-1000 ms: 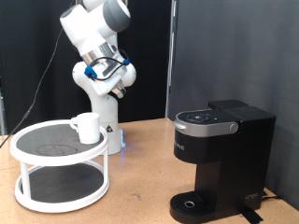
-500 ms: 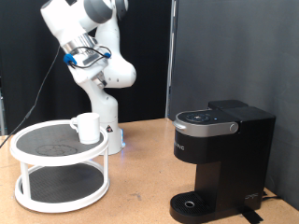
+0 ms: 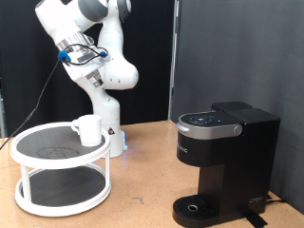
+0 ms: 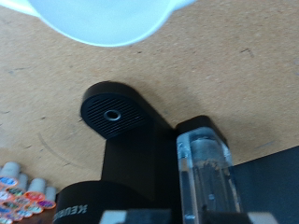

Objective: Make a cup of coffee with the keurig machine

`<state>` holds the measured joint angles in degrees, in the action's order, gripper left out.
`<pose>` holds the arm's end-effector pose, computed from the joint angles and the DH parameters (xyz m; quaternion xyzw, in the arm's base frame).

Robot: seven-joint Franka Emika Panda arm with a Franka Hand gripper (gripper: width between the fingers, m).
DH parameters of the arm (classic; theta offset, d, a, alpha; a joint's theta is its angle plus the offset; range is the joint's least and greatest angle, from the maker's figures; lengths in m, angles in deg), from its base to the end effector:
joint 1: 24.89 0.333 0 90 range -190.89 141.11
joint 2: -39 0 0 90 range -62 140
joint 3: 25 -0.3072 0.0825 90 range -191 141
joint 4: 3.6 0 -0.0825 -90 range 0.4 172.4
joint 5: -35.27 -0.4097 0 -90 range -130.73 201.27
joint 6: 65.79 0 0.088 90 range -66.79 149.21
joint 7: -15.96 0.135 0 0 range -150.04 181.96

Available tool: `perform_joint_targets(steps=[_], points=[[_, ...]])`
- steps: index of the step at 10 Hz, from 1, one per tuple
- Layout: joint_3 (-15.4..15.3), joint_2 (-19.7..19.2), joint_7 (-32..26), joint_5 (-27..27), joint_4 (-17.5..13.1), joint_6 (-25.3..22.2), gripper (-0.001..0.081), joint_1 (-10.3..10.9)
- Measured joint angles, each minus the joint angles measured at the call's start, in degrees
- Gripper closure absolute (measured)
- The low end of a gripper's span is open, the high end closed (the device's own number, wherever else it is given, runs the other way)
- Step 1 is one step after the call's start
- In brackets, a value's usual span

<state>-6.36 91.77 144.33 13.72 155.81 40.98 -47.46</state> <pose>0.2697 -0.1618 0.4174 -0.0914 0.9484 0.2348 0.1923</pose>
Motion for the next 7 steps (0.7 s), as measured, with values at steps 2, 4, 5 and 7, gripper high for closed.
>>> perform_joint_targets(steps=[2,4,5,7], points=[[3.4,0.0,-1.1,-0.3,0.0,2.2,0.0806,-0.4],[6.0,-0.6,-1.1,0.2,-0.2,2.3,0.0806,-0.7],[6.8,-1.2,-1.2,0.6,-0.5,2.3,0.0806,-0.7],[8.1,-2.2,-2.5,1.9,-0.7,2.3,0.0806,-0.7]])
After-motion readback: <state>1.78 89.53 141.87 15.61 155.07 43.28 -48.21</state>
